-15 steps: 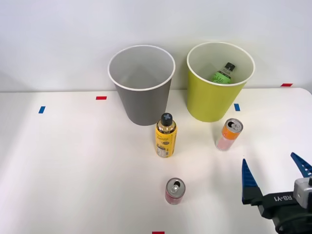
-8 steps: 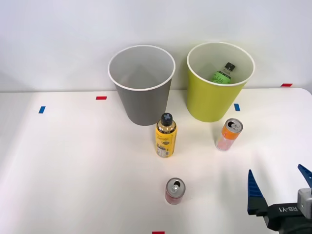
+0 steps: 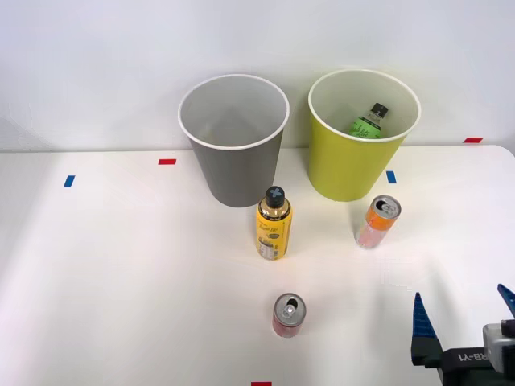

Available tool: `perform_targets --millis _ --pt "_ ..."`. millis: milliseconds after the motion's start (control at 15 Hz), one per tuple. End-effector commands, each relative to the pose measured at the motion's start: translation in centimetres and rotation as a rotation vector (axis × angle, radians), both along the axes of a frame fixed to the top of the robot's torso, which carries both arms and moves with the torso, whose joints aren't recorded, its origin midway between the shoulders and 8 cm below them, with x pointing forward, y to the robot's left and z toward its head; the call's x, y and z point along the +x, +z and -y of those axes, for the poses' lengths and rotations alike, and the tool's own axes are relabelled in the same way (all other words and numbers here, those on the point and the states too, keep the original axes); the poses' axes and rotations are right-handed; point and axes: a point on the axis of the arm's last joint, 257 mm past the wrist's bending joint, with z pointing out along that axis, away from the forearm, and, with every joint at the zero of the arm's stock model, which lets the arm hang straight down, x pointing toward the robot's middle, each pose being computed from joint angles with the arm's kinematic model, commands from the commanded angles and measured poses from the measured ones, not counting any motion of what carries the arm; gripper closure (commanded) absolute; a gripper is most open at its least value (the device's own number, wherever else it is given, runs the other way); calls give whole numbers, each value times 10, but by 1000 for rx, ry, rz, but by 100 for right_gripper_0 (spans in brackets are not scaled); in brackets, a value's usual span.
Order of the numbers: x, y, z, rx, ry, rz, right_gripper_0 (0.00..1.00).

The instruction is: Put cans in the gray bin, plastic bottles in the light green bin

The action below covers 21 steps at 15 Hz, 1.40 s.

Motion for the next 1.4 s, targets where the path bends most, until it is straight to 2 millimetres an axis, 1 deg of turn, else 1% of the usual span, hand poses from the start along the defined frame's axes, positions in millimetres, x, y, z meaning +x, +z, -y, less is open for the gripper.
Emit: perform_targets --millis 67,200,333,400,533,667,800,1000,1133,1267,1400 --pt "-4 -14 -7 63 -6 23 0" --pt "-10 -26 -12 92 6 42 0" --pt "-17 -40 -21 77 36 48 0" --pt "-21 -48 -28 74 58 45 0" --pt "-30 -54 -45 73 109 45 0" --pt "-37 -58 -55 63 135 50 0" --pt "-41 -58 -62 -31 154 49 0" --pt "-50 -62 -70 -96 172 30 0" --pt "-55 -61 -74 -89 181 32 0" --pt "-62 -60 -85 -20 197 40 0" --pt "-65 -56 -92 7 198 53 0"
